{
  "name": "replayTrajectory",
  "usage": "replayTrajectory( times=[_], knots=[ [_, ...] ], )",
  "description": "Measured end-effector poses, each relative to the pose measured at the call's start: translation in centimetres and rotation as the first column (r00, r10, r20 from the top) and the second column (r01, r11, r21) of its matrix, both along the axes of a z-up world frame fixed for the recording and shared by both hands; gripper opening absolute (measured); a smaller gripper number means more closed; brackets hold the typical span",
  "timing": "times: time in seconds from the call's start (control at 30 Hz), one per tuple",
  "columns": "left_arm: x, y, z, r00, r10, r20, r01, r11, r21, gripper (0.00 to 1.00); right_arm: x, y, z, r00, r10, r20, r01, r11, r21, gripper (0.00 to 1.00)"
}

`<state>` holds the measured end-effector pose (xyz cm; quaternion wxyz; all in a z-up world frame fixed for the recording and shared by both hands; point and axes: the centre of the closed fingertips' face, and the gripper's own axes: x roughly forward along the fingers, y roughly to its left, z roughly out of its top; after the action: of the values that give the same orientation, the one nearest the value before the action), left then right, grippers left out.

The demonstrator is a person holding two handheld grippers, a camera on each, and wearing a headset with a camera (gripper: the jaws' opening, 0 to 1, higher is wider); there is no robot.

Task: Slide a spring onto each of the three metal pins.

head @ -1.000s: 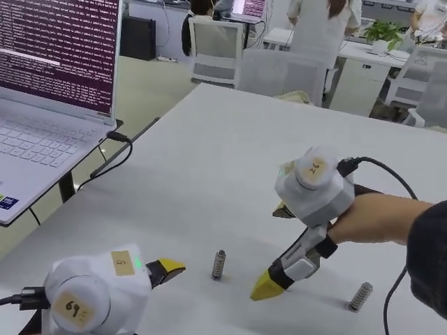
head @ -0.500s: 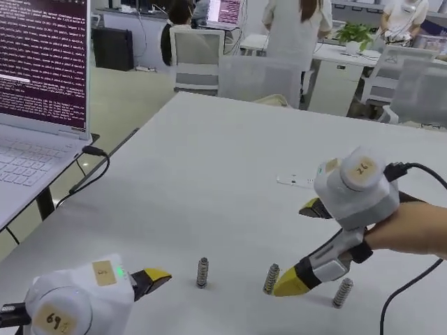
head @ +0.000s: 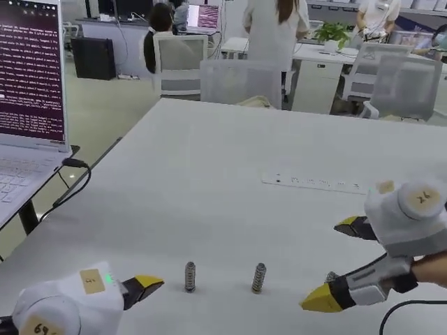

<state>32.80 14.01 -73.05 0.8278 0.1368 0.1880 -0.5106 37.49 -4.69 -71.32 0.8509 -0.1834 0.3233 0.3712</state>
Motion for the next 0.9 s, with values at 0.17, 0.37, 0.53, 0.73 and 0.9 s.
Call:
replayTrajectory(
  times=[0.17,0.37,0.53,0.73,0.9],
  knots=[
    [0.0,-0.1,0.1,1.0,0.005,-0.002,-0.005,1.0,-0.007,0.76,-1.3,-1.3,0.0,0.998,-0.056,0.029,0.055,0.997,0.055,0.98],
    [0.1,-0.1,0.4,1.0,0.018,-0.01,-0.018,0.999,-0.033,0.76,-2.9,-2.6,-0.5,0.993,-0.113,0.034,0.109,0.988,0.111,0.98],
    [0.0,-0.1,0.4,1.0,0.024,-0.014,-0.024,0.999,-0.04,0.76,-4.0,-3.1,-0.7,0.988,-0.149,0.028,0.144,0.979,0.148,0.98],
    [0.1,0.0,0.7,0.999,0.037,-0.017,-0.038,0.997,-0.06,0.76,-5.1,-3.5,-0.9,0.982,-0.184,0.027,0.176,0.966,0.189,0.98],
    [0.3,0.3,0.6,0.998,0.053,-0.023,-0.055,0.996,-0.076,0.76,-6.4,-3.7,-1.6,0.979,-0.201,0.027,0.192,0.962,0.194,0.98]
  ],
)
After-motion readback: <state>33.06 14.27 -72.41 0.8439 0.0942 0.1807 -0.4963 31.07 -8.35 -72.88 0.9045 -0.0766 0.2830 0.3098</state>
